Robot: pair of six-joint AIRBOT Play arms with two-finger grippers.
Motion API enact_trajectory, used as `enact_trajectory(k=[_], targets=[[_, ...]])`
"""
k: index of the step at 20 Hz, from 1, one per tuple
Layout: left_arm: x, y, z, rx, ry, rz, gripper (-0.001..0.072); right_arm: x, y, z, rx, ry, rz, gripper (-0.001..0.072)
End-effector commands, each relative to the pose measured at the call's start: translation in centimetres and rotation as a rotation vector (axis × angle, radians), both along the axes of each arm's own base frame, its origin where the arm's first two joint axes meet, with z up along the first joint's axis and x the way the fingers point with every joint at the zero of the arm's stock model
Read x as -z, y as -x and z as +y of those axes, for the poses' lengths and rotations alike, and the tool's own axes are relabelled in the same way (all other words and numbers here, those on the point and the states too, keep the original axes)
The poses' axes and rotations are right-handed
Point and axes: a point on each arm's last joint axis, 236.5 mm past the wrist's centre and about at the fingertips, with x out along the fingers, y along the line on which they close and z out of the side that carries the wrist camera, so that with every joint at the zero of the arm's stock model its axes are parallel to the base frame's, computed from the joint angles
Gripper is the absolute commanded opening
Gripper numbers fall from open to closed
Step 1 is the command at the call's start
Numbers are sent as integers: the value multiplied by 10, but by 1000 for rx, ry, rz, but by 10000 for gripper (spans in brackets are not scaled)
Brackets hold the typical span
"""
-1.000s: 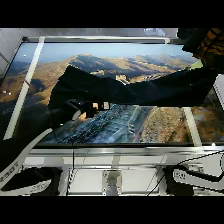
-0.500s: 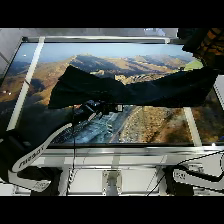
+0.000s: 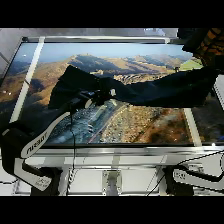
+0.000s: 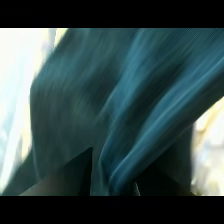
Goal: Fold the clothes and pants, and hang the long-sleeved shirts on hangers.
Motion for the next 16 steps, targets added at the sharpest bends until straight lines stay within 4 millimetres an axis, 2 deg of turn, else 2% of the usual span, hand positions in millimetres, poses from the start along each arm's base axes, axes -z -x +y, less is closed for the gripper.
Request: enact_trajectory(k=[1, 3, 4, 5, 6, 11, 13, 16], targets=[[0, -16, 66, -172, 26, 85, 215, -1, 0, -8, 15, 18, -4, 29], [-16, -30, 106, -302, 105, 83, 215, -1, 4, -18, 42, 18, -4, 29], [-24, -35, 123, -349, 131, 75, 171, -1, 5, -23, 57, 17, -3, 29], [-33, -39, 138, -391, 157, 64, 60, -1, 7, -28, 70, 16, -3, 29], [-42, -42, 150, -419, 172, 51, 22, -1, 9, -32, 82, 16, -4, 29], [-69, -46, 198, -500, 182, 4, 22, -1, 16, -51, 136, 16, -4, 29], [-68, -46, 207, -516, 179, 9, 22, -1, 18, -55, 147, 7, -6, 29], [-48, -33, 213, -501, 85, 82, 21, -3, 16, -57, 149, 15, -15, 29]])
